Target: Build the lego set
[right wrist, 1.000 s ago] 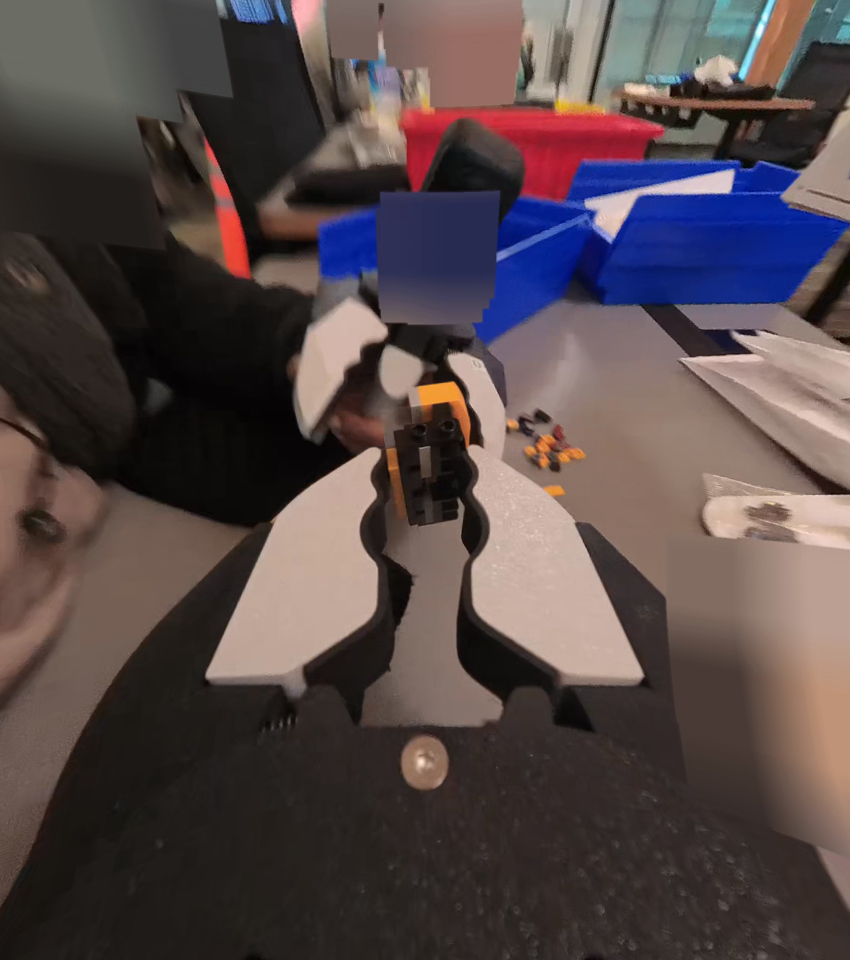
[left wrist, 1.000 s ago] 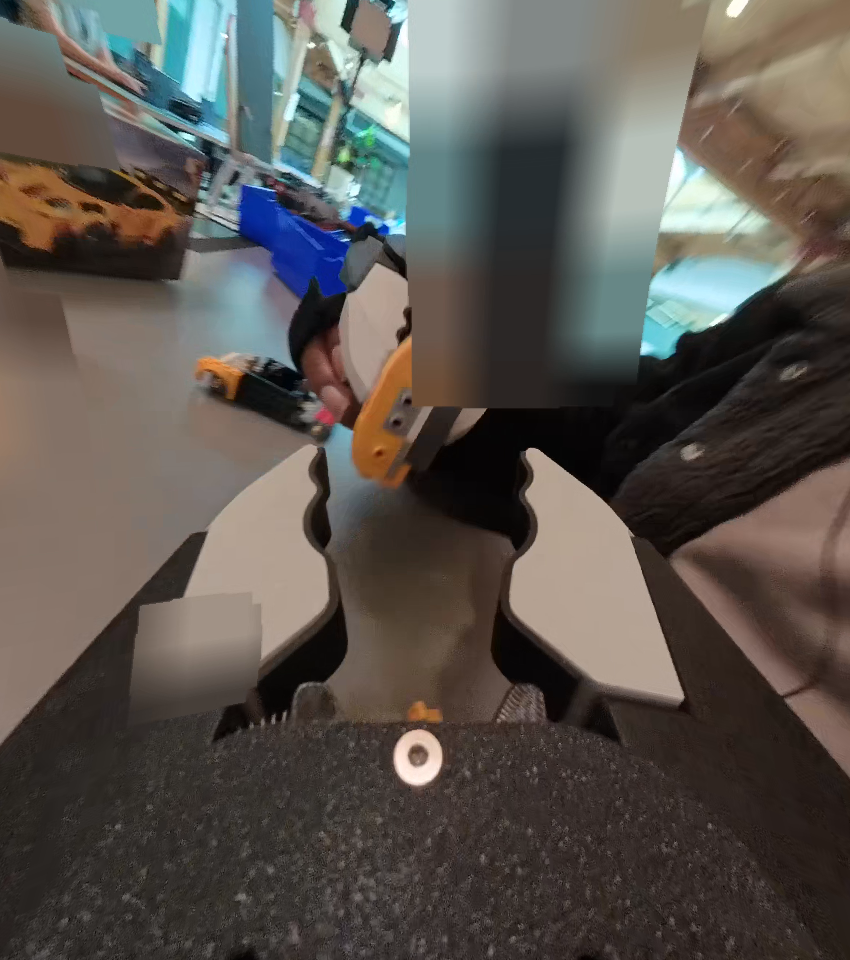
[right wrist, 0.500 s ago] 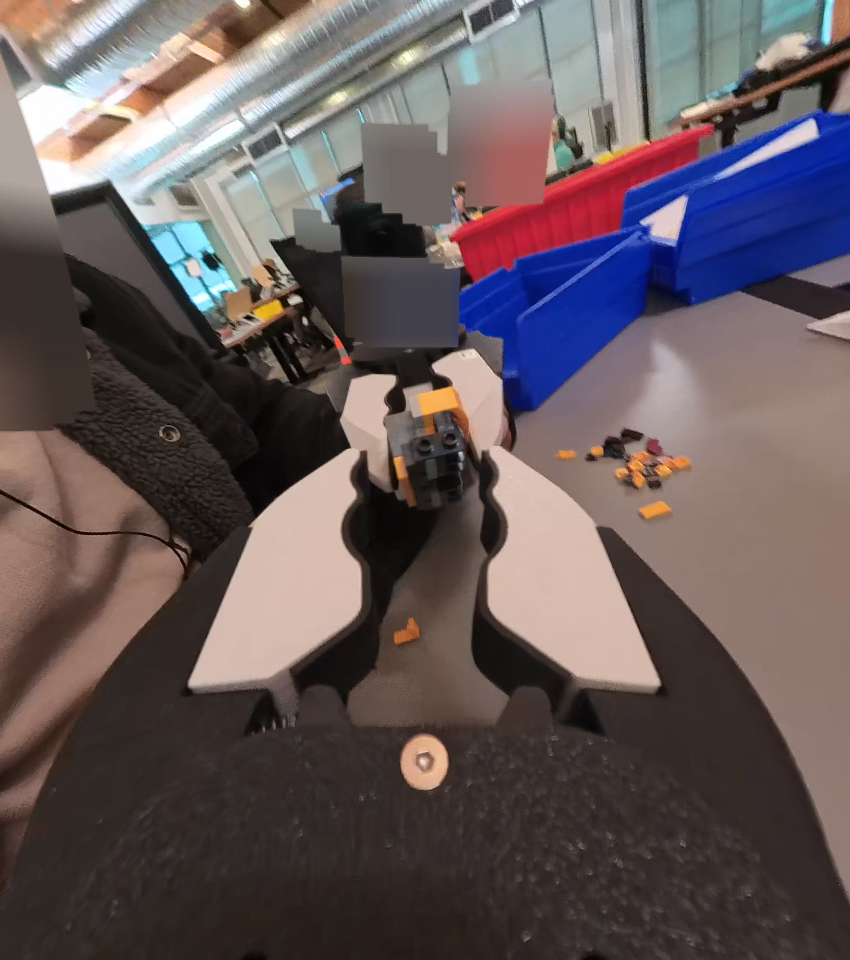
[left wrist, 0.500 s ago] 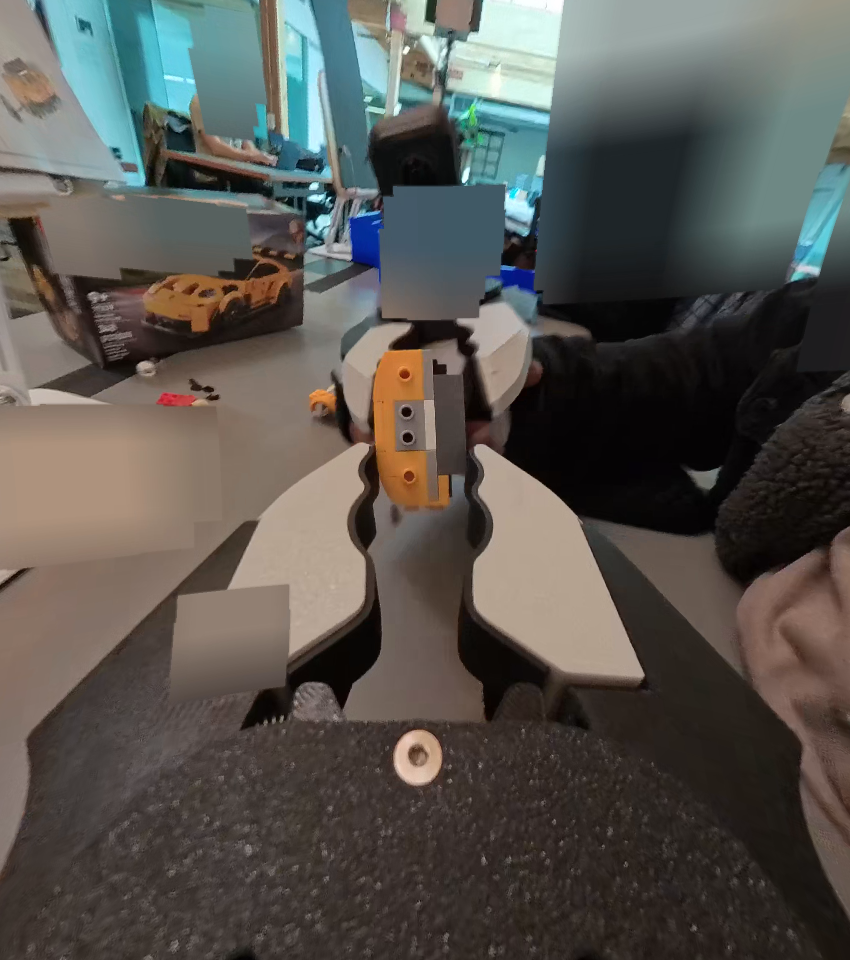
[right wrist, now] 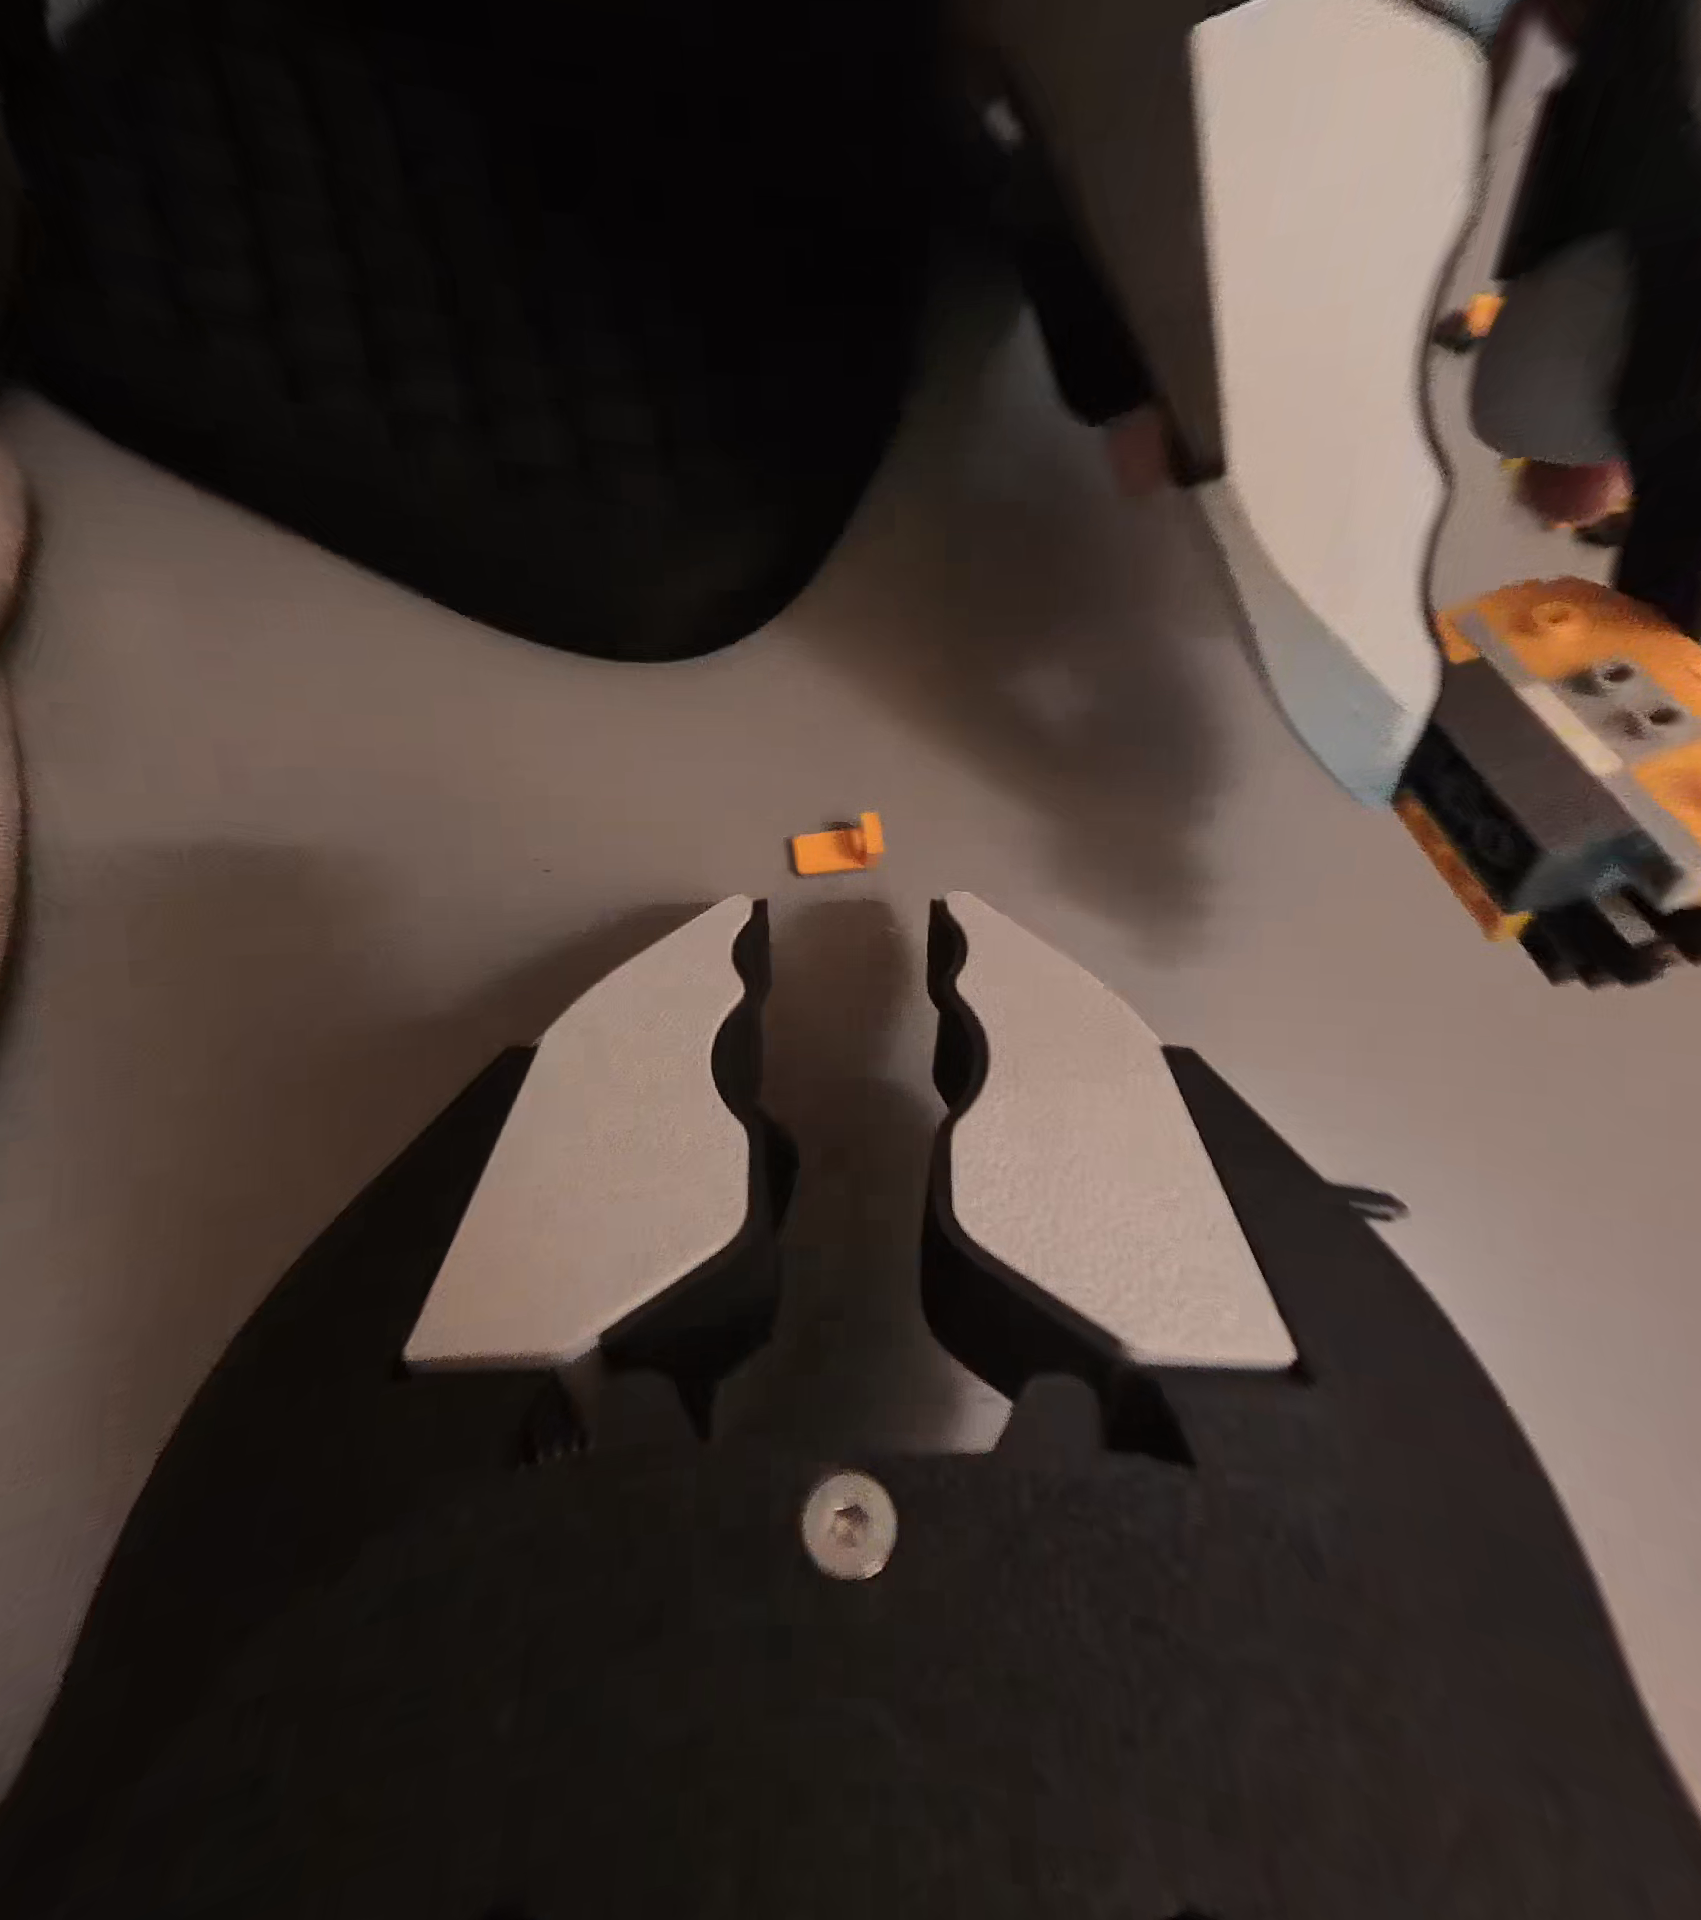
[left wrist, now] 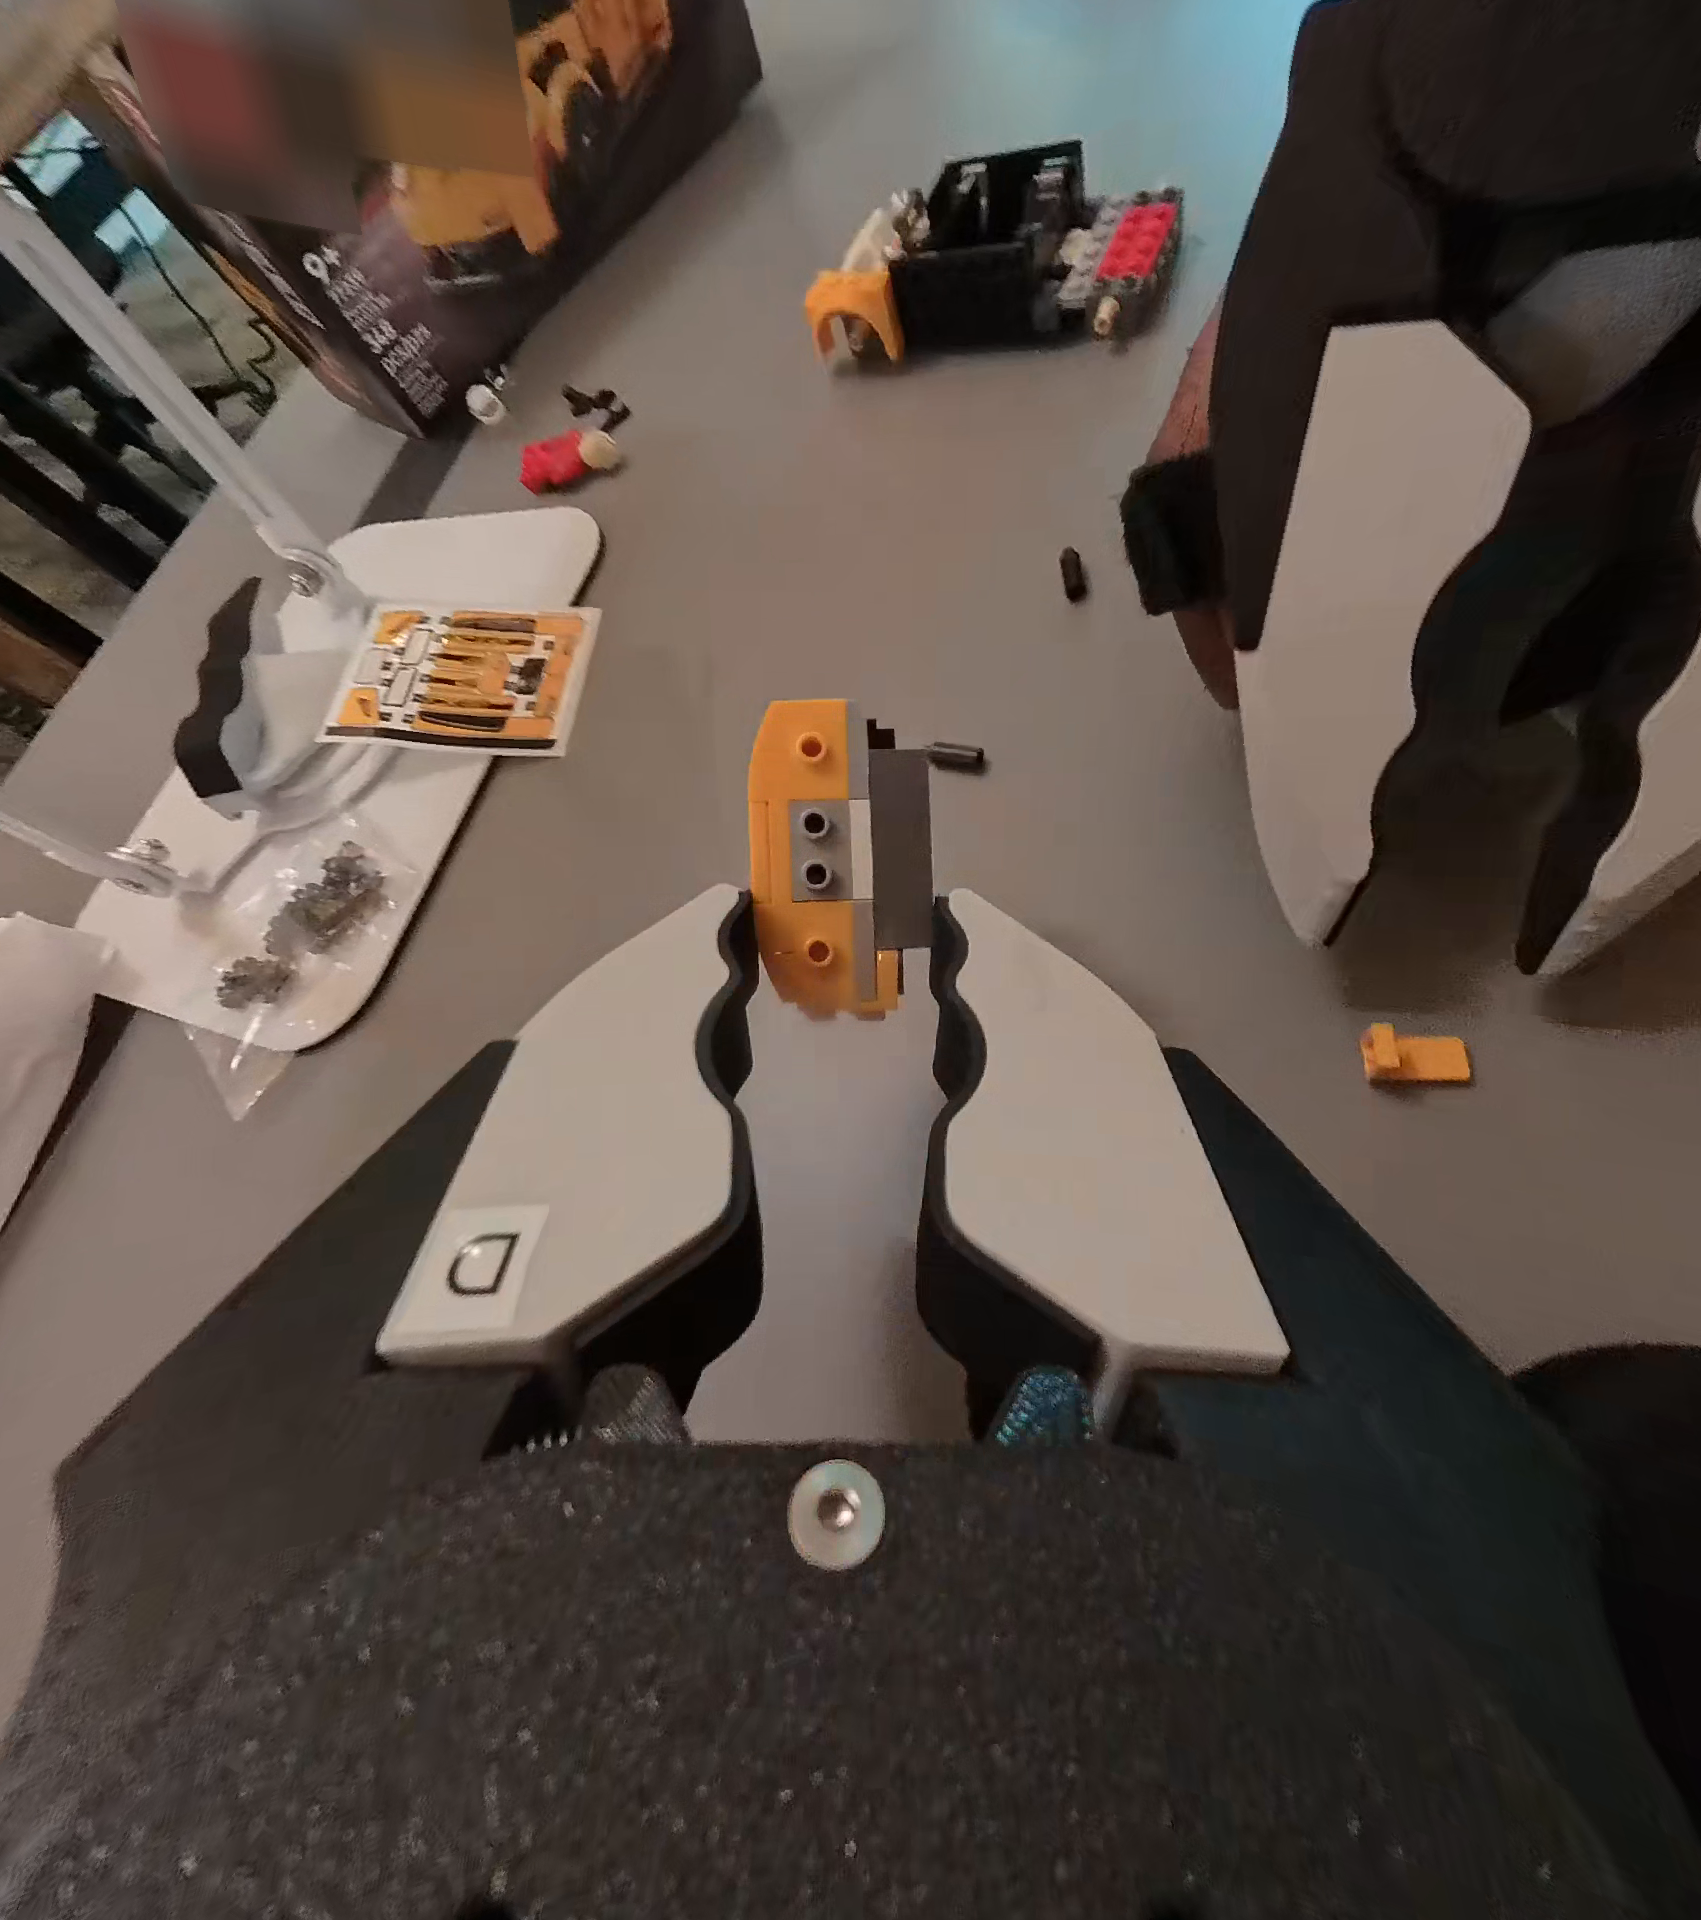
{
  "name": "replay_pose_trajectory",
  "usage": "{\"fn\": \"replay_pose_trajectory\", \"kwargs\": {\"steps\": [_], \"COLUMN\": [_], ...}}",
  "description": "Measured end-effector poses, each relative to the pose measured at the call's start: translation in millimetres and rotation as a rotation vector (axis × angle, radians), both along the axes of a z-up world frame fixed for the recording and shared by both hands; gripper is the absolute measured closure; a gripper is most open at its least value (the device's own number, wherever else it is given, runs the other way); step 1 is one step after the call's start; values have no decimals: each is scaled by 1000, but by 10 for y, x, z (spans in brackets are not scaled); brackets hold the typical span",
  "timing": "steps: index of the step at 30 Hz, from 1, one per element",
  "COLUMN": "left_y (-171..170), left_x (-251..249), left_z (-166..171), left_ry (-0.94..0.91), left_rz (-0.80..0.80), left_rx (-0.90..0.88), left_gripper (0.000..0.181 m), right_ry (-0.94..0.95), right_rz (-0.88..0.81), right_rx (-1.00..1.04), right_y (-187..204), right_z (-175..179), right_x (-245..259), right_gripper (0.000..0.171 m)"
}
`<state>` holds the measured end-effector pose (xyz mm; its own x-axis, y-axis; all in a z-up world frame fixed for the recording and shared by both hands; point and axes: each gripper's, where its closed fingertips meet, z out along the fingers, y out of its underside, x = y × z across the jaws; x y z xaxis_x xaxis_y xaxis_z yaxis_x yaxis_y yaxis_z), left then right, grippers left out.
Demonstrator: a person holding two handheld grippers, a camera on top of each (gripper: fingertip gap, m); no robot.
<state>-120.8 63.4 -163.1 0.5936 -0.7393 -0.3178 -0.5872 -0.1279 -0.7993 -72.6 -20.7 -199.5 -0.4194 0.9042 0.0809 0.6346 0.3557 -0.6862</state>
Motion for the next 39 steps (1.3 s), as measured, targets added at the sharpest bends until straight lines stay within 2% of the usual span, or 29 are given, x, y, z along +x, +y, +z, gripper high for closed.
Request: {"fn": "replay_pose_trajectory", "kwargs": {"steps": [6,12,14,19,31,35,39], "left_y": [-121,-158,-166,-201,-259,-297,-350], "left_x": [-97,-172,-188,-250,-267,-229,-169], "left_z": [-120,-171,-175,-190,-335,-352,-348], "left_ry": [-21,-31,-35,-43,93,94,95], "left_rz": [-26,-22,-22,-19,-23,-47,-84], "left_rx": [-99,-130,-132,-150,-139,-157,-160], "left_gripper": [150,150,149,149,150,150,150], "right_ry": [-24,-4,-21,-57,-149,-181,-319], "right_rz": [-2,-50,-49,-69,-272,-224,-93], "right_rx": [-6,-63,-71,-80,-46,-78,-243], "right_y": [-70,-1,5,54,5,-25,-128], "right_z": [-85,-1,-11,28,-126,-124,-19], "right_x": [-135,-239,-246,-185,-163,-135,26], "right_gripper": [154,171,171,152,151,155,154]}}
